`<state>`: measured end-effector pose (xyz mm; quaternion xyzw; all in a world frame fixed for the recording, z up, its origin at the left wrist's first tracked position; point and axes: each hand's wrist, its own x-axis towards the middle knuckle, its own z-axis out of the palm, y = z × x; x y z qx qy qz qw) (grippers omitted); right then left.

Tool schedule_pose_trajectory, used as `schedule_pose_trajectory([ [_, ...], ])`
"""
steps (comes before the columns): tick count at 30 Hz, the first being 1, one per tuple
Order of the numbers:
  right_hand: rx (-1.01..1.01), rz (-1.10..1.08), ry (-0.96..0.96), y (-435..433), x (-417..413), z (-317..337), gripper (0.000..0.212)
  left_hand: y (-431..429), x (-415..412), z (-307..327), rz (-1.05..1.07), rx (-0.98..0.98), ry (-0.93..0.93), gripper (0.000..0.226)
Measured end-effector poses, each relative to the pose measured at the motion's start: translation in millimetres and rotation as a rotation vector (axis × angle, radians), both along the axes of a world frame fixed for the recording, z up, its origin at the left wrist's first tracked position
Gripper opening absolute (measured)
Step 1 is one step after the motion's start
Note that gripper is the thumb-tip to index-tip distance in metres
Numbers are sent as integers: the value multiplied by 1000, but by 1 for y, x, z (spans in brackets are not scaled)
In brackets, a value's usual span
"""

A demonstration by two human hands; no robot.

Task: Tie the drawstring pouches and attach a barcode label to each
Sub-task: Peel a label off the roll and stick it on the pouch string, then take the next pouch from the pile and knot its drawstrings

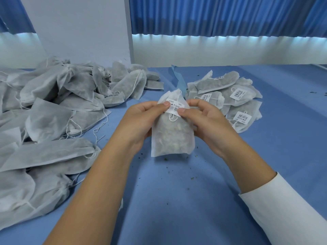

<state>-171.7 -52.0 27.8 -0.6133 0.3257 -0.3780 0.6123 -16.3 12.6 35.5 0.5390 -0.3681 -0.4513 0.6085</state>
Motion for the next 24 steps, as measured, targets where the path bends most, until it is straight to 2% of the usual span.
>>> schedule_pose_trajectory([
  [5, -155, 22, 117, -2, -5, 1, 39, -6, 3, -4, 209, -33, 125, 15],
  [8, -189, 64, 101, -4, -7, 1, 32, -9, 6, -7, 228, -11, 125, 20],
  [10, -192, 87, 90, -6, -10, 2, 22, -11, 10, -9, 240, 29, 59, 27],
  [13, -188, -1, 54, -11, -13, 2, 16, -11, 18, -15, 357, 109, -291, 34],
  [16, -98, -190, -240, -19, -14, 5, 21, -9, 30, -23, 406, 190, -687, 24],
  [18, 10, -202, -406, -25, -17, 4, 39, -10, 38, -28, 383, 279, -844, 40],
  [19, 42, -202, -410, -27, -18, 4, 47, -10, 42, -30, 385, 319, -916, 44],
  [21, 35, -190, -301, -26, -16, 2, 56, -10, 49, -32, 405, 411, -1043, 45],
  [24, -7, -156, -152, -18, -8, -3, 48, -9, 59, -34, 405, 602, -1167, 39],
])
